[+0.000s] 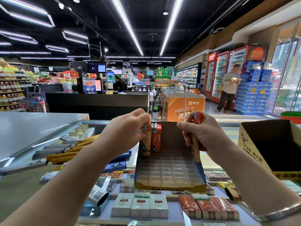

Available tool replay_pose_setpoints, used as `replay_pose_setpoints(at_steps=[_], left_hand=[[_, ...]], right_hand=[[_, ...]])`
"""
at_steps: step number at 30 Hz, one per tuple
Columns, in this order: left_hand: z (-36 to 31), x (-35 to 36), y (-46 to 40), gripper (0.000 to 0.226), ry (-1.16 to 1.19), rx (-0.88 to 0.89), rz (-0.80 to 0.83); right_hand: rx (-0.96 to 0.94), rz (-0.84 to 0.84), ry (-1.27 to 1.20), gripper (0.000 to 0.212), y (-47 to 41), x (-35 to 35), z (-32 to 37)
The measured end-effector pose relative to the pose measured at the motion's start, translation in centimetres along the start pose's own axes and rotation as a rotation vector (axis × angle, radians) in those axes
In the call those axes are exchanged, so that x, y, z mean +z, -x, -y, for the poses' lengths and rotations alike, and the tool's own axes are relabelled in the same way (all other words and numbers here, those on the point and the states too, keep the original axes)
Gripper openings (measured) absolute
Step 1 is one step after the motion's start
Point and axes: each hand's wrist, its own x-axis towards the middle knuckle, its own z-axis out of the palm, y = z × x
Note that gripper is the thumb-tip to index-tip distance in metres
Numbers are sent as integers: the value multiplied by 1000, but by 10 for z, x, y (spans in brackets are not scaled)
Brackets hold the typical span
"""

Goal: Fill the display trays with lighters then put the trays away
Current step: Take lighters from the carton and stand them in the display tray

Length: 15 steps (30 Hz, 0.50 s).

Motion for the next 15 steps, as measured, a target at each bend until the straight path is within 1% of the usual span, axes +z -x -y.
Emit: replay_pose_setpoints(at_steps=[4,7,10,15], left_hand=[[1,4,0,20,10,-7,-2],[5,11,1,18,92,-74,18],[7,17,1,20,130,-100,21],[11,19,0,21,277,-179,33]], right_hand=[[5,6,10,17,-1,0,0],[7,10,8,18,-1,-1,-1],[15,14,6,17,-2,-1,-2],[17,32,-19,18,-2,-2,-3]])
